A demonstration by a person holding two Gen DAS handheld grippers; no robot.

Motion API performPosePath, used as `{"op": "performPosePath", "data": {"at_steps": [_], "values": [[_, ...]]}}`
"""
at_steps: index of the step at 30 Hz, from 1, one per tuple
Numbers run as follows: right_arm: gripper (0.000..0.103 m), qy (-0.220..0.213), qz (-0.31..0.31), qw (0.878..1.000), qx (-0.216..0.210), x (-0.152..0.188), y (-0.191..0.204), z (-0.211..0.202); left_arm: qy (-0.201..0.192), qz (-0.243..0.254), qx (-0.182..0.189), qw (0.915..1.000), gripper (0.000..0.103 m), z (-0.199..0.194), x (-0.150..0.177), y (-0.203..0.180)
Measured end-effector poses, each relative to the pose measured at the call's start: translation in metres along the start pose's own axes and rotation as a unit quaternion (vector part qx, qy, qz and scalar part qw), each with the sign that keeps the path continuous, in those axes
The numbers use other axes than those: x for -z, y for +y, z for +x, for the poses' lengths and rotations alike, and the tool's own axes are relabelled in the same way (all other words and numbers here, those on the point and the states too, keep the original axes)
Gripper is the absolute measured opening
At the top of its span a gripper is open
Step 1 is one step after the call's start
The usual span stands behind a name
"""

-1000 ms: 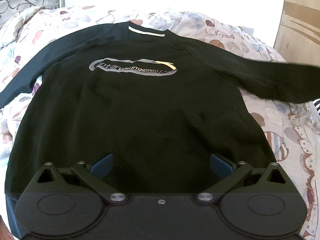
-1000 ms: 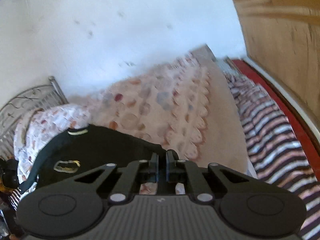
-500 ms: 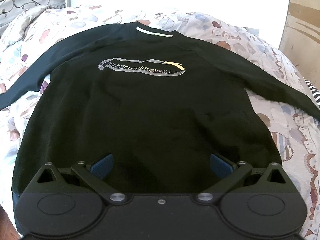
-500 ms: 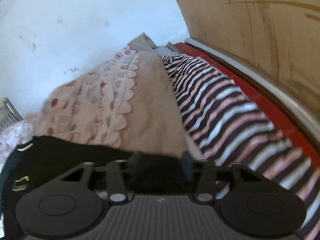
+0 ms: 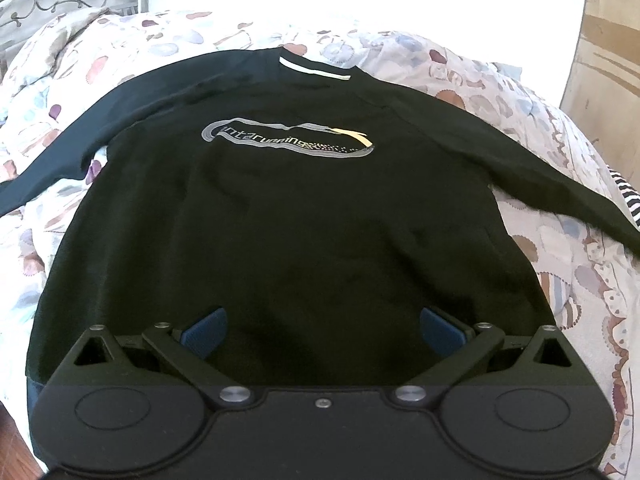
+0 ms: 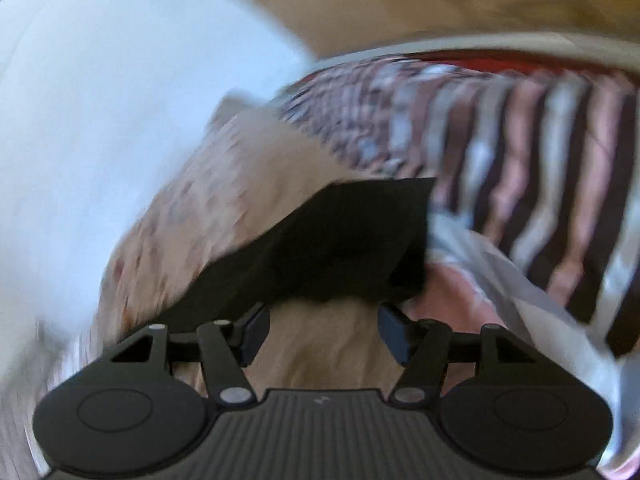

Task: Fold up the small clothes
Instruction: 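Lift the held sleeve with the right gripper and swing it across the body, then lay the sleeve flat across the shirt body and open the right gripper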

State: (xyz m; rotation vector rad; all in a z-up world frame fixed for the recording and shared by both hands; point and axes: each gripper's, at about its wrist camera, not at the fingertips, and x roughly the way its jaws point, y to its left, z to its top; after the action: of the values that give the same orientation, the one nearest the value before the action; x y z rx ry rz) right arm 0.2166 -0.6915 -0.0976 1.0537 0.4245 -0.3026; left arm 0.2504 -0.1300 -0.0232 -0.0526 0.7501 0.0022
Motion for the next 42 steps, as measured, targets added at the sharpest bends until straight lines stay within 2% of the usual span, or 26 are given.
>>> {"op": "performPosePath", "data": {"at_steps": [2,4,5,6,7,9,15,18,21,25,29,34,38,42], "values": [[0.064,-0.040,0.024,0.999,0.012,0.001,-0.002,0.003,-0.002,0.001,-0.001,1.0000,0.102,-0.002,-0.001,0.001],[0.050,-0.066,0.032,0.997,0.037,0.002,-0.002,0.008,-0.005,-0.001,-0.002,1.0000,0.102,-0.005,-0.003,0.004],[0.033,-0.077,0.042,0.995,0.050,0.002,-0.002,0.010,-0.007,-0.002,-0.002,1.0000,0.102,-0.006,-0.004,0.005],[0.022,-0.086,0.049,0.994,0.055,0.001,-0.002,0.012,-0.010,-0.003,-0.002,0.9999,0.102,-0.008,-0.005,0.007],[0.020,-0.096,0.053,0.992,0.057,0.000,-0.002,0.013,-0.012,-0.005,-0.003,0.9999,0.102,-0.010,-0.006,0.008],[0.009,-0.120,0.046,0.990,0.060,-0.004,0.003,0.009,-0.016,-0.006,-0.005,0.9998,0.102,-0.014,-0.008,0.013],[0.008,-0.168,-0.011,0.985,0.050,-0.020,0.040,-0.024,-0.022,-0.023,-0.015,0.9994,0.102,-0.020,-0.010,0.029],[0.008,-0.187,-0.022,0.982,0.017,-0.031,0.054,-0.049,-0.024,-0.028,-0.014,0.9992,0.102,-0.022,-0.010,0.033],[0.008,-0.179,-0.034,0.983,0.002,-0.036,0.062,-0.055,-0.024,-0.029,-0.012,0.9992,0.102,-0.022,-0.008,0.036],[0.008,-0.158,-0.047,0.986,0.012,-0.042,0.067,-0.050,-0.021,-0.035,-0.009,0.9991,0.102,-0.022,-0.006,0.039],[0.008,-0.163,-0.079,0.983,0.013,-0.034,0.094,-0.048,-0.025,-0.040,-0.006,0.9989,0.102,-0.023,-0.009,0.045],[0.008,-0.174,-0.177,0.969,-0.016,-0.009,0.171,-0.059,-0.021,-0.049,-0.030,0.9981,0.102,-0.023,-0.014,0.061],[0.008,-0.173,-0.263,0.947,-0.062,0.024,0.254,-0.062,-0.029,-0.073,-0.029,0.9965,0.102,-0.029,-0.014,0.086],[0.008,-0.147,-0.319,0.928,-0.126,0.070,0.336,-0.051,-0.036,-0.092,-0.037,0.9945,0.102,-0.037,-0.014,0.115]]}}
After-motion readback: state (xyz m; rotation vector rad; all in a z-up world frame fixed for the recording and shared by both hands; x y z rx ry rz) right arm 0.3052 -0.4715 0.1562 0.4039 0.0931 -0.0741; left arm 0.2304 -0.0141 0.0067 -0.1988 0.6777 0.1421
